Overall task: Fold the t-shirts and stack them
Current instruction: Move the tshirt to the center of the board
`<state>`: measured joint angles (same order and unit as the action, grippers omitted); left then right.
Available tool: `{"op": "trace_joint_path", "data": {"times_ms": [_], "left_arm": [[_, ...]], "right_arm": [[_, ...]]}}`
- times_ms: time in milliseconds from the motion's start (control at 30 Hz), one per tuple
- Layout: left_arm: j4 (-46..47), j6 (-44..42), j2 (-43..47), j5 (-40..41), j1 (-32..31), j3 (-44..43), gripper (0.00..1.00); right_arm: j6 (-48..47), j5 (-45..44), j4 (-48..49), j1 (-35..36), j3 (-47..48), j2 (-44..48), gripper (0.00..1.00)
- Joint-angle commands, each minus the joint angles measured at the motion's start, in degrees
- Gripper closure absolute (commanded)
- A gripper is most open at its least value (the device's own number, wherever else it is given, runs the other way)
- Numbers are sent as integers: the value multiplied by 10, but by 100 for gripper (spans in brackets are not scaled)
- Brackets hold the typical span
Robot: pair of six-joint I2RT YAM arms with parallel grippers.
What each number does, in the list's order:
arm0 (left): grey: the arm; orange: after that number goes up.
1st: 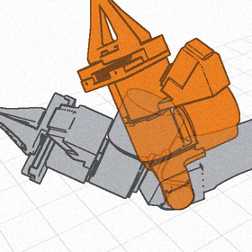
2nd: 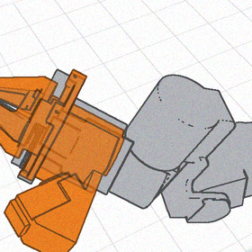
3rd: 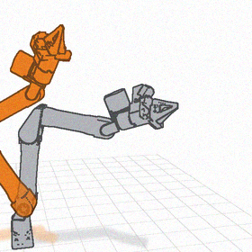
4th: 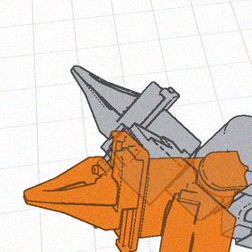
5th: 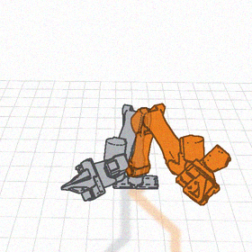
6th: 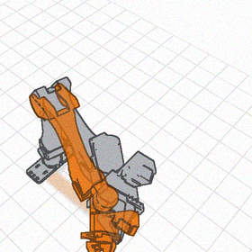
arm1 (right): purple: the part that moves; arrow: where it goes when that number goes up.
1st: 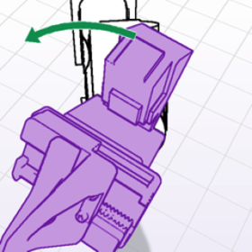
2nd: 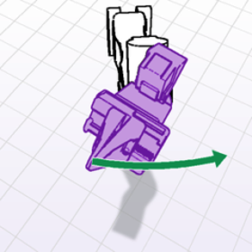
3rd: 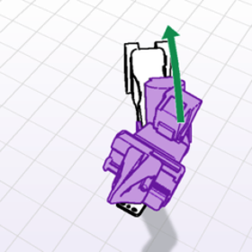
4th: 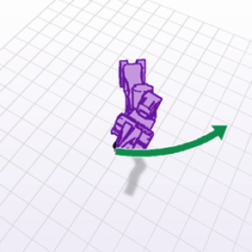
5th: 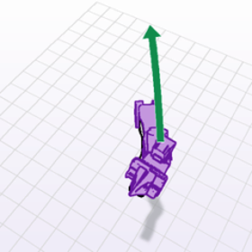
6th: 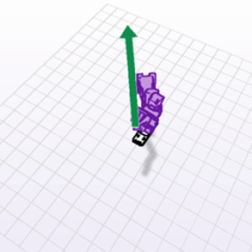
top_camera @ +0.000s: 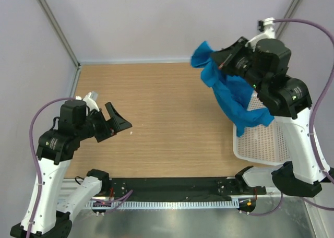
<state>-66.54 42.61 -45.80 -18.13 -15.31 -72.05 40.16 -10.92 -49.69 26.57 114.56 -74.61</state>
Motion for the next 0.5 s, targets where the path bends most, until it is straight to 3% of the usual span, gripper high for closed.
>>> {"op": "trace_joint_path", "data": {"times_ms": [0,167,233,400,467], "left_arm": [[-4,37,18,-2,-2,-29,12],[-37,48,34,45,-2,-76,12],[-50,52,50,56,-2,-86,12],[-80,52,84,83,-2,-78,11],[-74,52,90,74,-2,-57,9]], "right_arm": [[16,45,43,132,-6,-14,99],[69,141,63,221,-130,-15,99],[89,172,75,260,-234,-8,95],[186,169,200,323,-518,100,63],[200,152,191,322,-557,137,58]]}}
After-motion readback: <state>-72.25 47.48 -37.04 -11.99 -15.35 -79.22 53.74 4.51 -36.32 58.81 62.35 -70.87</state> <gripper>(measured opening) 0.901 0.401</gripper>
